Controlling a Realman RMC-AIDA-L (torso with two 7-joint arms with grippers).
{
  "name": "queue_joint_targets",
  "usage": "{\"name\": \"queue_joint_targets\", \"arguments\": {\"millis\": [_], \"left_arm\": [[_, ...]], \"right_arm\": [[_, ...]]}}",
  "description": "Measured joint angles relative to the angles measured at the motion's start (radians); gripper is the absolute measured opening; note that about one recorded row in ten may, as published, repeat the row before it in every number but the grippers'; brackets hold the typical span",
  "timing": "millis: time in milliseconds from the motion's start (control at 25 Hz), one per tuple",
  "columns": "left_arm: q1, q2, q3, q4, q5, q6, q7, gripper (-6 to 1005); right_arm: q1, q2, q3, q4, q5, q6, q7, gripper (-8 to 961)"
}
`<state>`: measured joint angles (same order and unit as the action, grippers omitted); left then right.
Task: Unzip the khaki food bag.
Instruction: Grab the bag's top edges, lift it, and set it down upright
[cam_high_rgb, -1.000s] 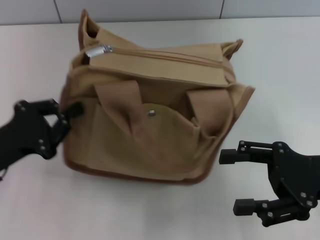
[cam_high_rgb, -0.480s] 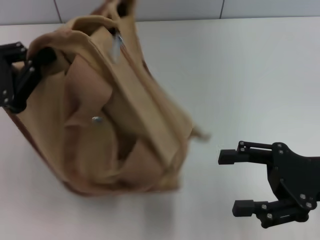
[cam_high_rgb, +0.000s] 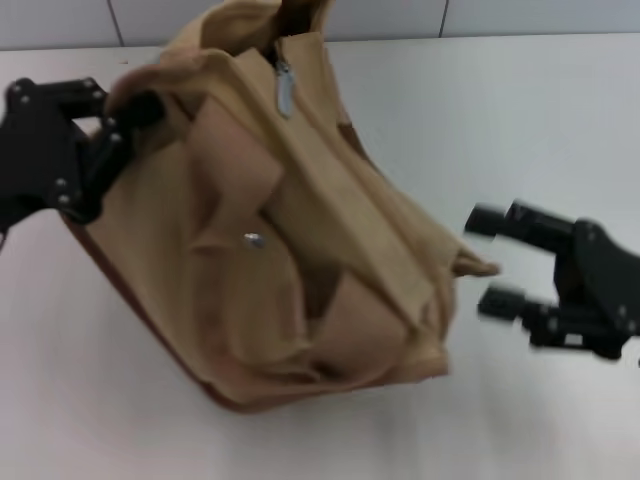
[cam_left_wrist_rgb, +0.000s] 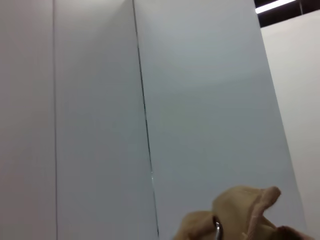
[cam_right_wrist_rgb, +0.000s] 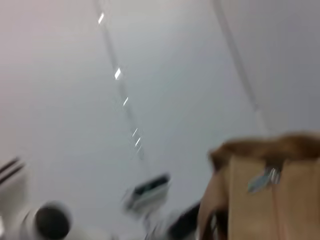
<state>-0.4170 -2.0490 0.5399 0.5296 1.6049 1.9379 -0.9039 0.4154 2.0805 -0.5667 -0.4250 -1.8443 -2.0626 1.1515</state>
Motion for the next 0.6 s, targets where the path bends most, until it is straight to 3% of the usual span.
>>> {"name": "queue_joint_targets", "arguments": {"millis": [280,600], "left_arm": [[-0.003,-0.017,0.140,-0.010,-0.001,-0.069,0.042,58],[-0.023,-0.023,0.193,-0.052,-0.008,-0.075,0.064,58]], "right_arm": [[0.028,0.001,0.183,0.117,0.001,0.008,0.007,821],[0.046,0.001,0.191,0.169,0.001,0.046,0.038,819]]}}
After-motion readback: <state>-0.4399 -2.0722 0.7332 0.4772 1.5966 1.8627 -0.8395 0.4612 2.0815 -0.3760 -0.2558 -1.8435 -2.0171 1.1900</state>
